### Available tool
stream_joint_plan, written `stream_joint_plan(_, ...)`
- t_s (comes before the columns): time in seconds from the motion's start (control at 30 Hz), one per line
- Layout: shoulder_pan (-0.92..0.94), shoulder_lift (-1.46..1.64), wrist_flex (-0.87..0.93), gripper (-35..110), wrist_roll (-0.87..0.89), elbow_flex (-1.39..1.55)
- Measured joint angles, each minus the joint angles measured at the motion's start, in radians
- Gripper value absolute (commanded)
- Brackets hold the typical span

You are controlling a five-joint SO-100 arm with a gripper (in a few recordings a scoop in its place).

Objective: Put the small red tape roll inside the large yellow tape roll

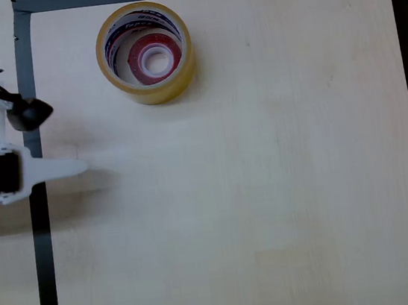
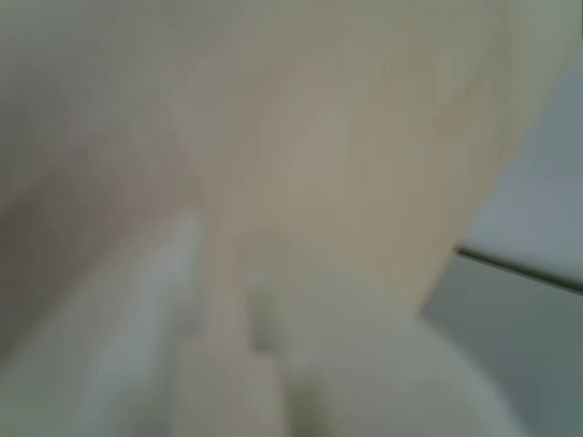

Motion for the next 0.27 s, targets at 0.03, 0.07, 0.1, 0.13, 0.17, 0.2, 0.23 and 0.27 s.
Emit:
stream_joint_plan(0.03, 0.005, 0.0, 0.014, 0, 0.0, 0.0)
stream_joint_plan(0.07, 0.006, 0.0, 0.028, 0, 0.0, 0.0)
stream_joint_plan(0.1, 0.005, 0.0, 0.038, 0, 0.0, 0.0)
stream_joint_plan(0.13, 0.003, 0.0, 0.041, 0, 0.0, 0.0)
stream_joint_plan(0.17, 0.008, 0.0, 0.043, 0, 0.0, 0.0)
stream_joint_plan(0.2, 0.009, 0.0, 0.043, 0, 0.0, 0.0)
stream_joint_plan(0.23, 0.009, 0.0, 0.043, 0, 0.0, 0.0)
stream_joint_plan(0.27, 0.012, 0.0, 0.043, 1, 0.0, 0.0)
